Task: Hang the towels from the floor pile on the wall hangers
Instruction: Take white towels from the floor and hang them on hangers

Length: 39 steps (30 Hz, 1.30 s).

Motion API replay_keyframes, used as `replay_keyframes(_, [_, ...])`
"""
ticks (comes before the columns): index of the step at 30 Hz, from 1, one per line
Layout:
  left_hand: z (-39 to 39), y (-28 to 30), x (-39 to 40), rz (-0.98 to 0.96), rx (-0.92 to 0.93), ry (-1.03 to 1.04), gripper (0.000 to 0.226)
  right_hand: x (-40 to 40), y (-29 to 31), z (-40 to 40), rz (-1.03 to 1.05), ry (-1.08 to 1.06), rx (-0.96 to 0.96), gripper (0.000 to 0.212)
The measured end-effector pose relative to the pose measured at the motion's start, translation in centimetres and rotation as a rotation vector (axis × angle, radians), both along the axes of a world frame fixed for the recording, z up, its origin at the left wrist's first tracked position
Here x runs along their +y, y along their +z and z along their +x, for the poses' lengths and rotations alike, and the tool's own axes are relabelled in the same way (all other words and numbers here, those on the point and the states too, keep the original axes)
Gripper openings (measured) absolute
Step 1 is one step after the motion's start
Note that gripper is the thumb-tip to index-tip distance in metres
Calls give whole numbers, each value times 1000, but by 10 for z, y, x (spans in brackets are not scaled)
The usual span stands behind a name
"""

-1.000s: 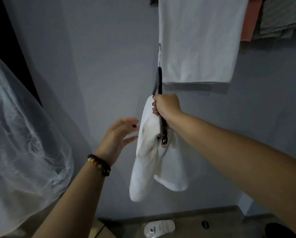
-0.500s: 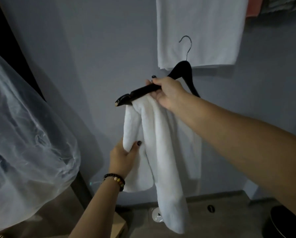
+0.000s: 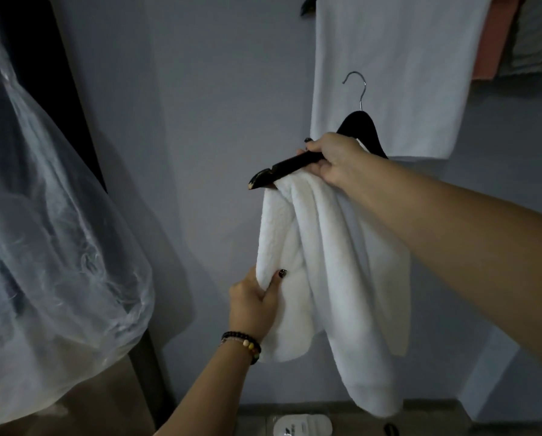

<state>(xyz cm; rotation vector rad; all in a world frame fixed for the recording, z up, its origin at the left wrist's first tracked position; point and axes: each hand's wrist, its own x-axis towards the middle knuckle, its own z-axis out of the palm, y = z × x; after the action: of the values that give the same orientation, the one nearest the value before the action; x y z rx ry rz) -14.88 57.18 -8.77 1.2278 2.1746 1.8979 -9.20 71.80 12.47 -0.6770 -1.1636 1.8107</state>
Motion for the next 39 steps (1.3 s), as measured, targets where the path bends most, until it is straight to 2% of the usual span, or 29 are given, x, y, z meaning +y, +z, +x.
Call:
replay_keyframes(3, [2, 3, -3, 59, 21, -5, 6, 6, 7, 3, 9, -4, -42, 35])
replay_keyframes(6, [1, 5, -5, 91, 61, 3, 12, 10, 10, 6, -2, 1, -50, 34])
replay_keyframes(10, [-5, -7, -7, 61, -44, 17, 10, 3, 3, 4, 12, 30, -56, 35])
replay_keyframes(11, [-8, -9, -7, 33, -73, 61, 5, -1, 1, 2, 24, 40, -55, 36])
replay_keyframes(13, [-9, -10, -6, 16, -69, 286, 18, -6, -2, 0, 39, 39, -27, 35])
replay_keyframes(15, [-5, -3, -4, 132, 86, 493, 27, -10, -3, -1, 48, 12, 23, 33])
replay_keyframes(16, [2, 4, -2, 197, 220, 468, 25, -11, -3, -1, 47, -7, 52, 32])
replay_keyframes(18, [17, 16, 5, 245, 399, 227, 17, -16, -6, -3, 27, -52, 100, 25])
replay_keyframes(19, [24, 22, 10, 222, 388, 117, 13, -19, -8, -4, 16, -67, 124, 19])
replay_keyframes(21, [29, 29, 21, 146, 282, 34, 7, -26, -12, -5, -5, -89, 168, 17])
replay_keyframes(22, [29, 32, 25, 117, 215, 33, 9, -30, -14, -5, -10, -96, 188, 19])
replay_keyframes(24, [27, 36, 29, 178, 51, 55, 18, -34, -18, -5, -18, -96, 229, 31])
replay_keyframes(27, [20, 40, 22, 294, -99, 264, 13, -37, -19, -2, -37, -80, 287, 37])
replay_keyframes(28, [18, 39, 19, 269, -135, 264, 11, -38, -19, -1, -47, -76, 307, 37])
replay_keyframes(30, [18, 31, 13, 180, -206, 125, 13, -40, -23, -1, -70, -74, 341, 37])
replay_keyframes(33, [28, 13, 2, 154, -228, -7, 16, -48, -40, 0, -85, -92, 357, 36])
replay_keyframes(37, [49, -13, -14, 242, -156, -14, 16, -64, -76, 6, -88, -137, 296, 20])
replay_keyframes(39, [57, -23, -18, 215, -132, -14, 15, -70, -91, 10, -88, -150, 283, 16])
